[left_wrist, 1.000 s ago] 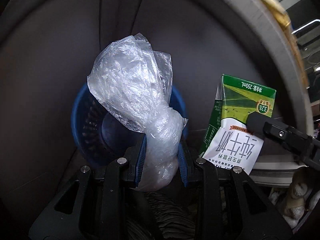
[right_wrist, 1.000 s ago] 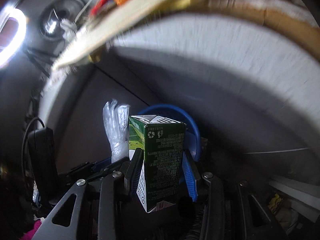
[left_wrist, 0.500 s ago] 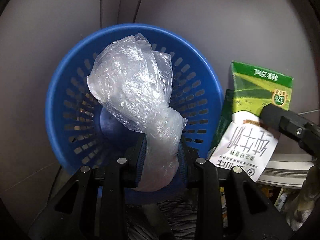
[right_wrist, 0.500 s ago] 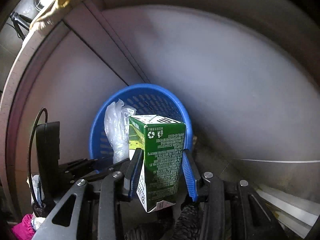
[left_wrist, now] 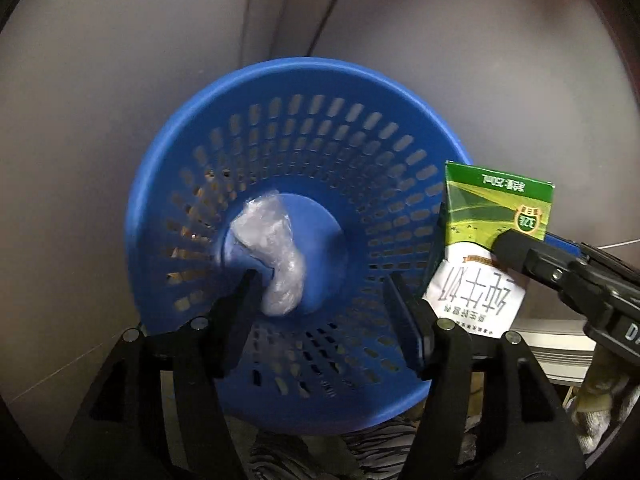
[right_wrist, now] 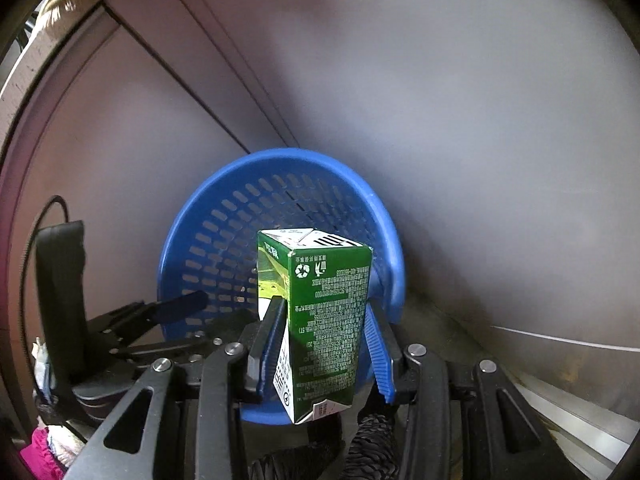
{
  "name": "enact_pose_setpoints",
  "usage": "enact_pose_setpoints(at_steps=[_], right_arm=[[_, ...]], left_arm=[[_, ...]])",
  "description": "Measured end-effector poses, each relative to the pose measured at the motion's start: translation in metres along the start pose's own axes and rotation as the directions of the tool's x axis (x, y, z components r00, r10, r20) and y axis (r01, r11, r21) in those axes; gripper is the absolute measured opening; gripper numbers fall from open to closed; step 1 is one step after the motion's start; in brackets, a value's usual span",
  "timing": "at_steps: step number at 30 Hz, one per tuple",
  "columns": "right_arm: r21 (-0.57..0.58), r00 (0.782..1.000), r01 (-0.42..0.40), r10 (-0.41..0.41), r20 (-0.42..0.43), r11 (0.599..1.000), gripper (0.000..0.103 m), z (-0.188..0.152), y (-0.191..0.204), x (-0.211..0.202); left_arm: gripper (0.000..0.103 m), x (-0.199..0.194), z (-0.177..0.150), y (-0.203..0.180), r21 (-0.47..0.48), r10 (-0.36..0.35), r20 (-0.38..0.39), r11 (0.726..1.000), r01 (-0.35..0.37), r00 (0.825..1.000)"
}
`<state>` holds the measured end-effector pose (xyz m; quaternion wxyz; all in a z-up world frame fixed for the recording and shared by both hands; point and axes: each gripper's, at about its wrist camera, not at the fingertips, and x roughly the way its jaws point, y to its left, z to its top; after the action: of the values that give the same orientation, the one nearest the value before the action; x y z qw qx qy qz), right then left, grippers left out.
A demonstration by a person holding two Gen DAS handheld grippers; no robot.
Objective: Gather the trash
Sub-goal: 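Open the left tool over the basket while the right tool releases the carton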
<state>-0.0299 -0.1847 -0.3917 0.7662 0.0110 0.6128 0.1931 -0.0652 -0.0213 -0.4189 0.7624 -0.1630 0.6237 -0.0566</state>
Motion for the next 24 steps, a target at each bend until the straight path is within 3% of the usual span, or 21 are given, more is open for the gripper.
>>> enact_pose_setpoints(at_steps=[7,11,13,24], right_arm=[[-0.012,0.995,-0.058,0.057,-0.080,0.998,0.042,-0.003,0.011,0.028],[-0.009,0.992,-0.041,0.039,-0.117,0.999,0.056,-0.002,0.012,0.041],[-0.006,0.992,-0.039,0.038,-0.121,0.999,0.056,-0.003,0.011,0.039],[-0.014,0.996,-0.039,0.038,-0.076,0.999,0.056,-0.006,0.022,-0.040]], left_arm=[[0.064,-0.009,-0.008,0.031,-0.038,0.019,0.021,0.999,-0.018,1.000],[0.064,-0.019,-0.013,0.040,-0.038,0.031,0.025,0.999,-0.031,0.999],[0.064,-0.025,-0.014,0.044,-0.046,0.034,0.024,0.998,-0.033,0.999],[0.064,-0.085,-0.011,0.021,-0.019,0.039,0.059,0.999,-0.038,0.997]])
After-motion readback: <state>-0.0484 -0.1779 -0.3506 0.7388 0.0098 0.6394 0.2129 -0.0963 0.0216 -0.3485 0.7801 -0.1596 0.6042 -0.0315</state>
